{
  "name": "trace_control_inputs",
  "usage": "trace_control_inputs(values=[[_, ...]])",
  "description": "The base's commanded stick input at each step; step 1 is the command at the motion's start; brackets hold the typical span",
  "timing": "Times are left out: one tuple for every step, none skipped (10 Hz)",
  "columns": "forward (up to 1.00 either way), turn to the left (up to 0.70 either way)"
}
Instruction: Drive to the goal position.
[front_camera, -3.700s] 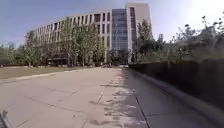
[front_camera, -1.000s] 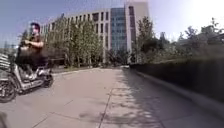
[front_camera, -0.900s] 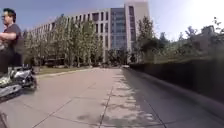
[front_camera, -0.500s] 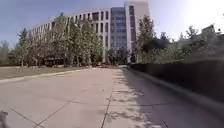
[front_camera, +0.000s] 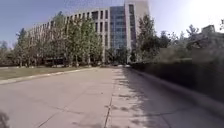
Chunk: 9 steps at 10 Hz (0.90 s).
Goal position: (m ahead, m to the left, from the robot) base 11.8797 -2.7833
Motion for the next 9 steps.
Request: trace_control_inputs(values=[[0.70, 0.00], [0.70, 0.00], [0.70, 0.00], [0.70, 0.00], [0.70, 0.00], [0.70, 0.00], [0.70, 0.00], [0.70, 0.00], [0.70, 0.00]])
